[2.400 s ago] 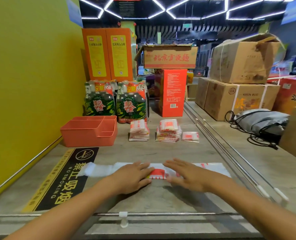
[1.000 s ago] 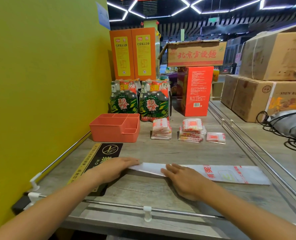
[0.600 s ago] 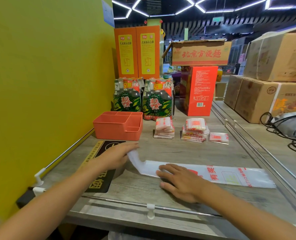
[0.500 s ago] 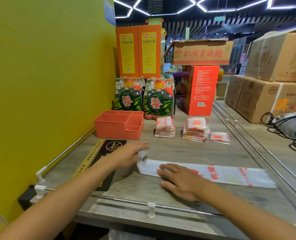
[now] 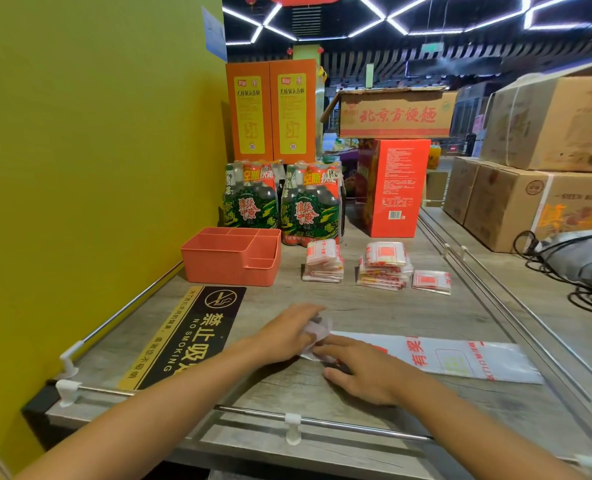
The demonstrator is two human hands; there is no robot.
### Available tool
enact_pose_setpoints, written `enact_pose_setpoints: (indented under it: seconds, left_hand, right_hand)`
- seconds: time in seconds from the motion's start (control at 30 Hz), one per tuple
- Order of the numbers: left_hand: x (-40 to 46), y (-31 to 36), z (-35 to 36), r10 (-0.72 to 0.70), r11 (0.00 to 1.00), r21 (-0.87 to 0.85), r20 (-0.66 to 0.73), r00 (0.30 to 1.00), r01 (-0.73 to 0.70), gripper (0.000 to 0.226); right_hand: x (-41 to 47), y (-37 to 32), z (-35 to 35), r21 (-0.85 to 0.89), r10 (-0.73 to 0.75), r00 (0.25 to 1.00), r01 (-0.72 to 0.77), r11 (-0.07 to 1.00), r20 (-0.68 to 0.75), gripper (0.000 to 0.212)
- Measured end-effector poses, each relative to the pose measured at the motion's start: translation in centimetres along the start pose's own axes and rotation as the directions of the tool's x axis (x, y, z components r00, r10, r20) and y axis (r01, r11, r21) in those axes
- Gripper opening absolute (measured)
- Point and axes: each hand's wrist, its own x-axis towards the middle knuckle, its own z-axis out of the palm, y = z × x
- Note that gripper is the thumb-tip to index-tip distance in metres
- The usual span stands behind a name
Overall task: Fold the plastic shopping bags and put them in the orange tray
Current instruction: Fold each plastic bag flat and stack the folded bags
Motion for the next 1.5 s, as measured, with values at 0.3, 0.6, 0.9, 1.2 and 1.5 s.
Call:
enact_pose_setpoints:
  seconds: [0.3,0.6,0.9,1.2,1.5]
  left_hand:
    - [-3.0,-0.6,-1.3,-0.127,0.990,0.022,-0.271,0.954,0.138,0.029]
    - [-7.3,-1.4,-3.2,-0.032,0.997,0.072,0.156,0.987,0.021,0.055]
    - [-7.1,-1.5,-2.0,0.027,0.986,0.146,0.333,0.943,-0.080,0.062]
    - [-7.0,-1.5,-1.7,-0.002,0.977,0.206,0.294,0.956,-0.061,0.065]
    - [-7.1,0.2,-2.3,-0.141,0.963,-0.212,0.128,0.982,0.166,0.059]
  right_hand:
    - [-0.1,0.6,-0.1,0.018,0.028,0.999,-0.028,0.999,-0.024,0.046]
    - [-0.1,1.0,-0.1,0.010,0.066,0.997,-0.066,0.998,-0.038,0.046]
    - [-0.6,1.6,0.3,0.047,0.136,0.991,-0.135,0.990,-0.018,0.070]
    - [-0.3,0.5,0.6,-0.021,0.066,0.994,-0.064,0.998,0.088,0.067]
    - [-0.2,0.5,0.7,-0.034,0.080,0.988,-0.076,0.997,0.131,0.070]
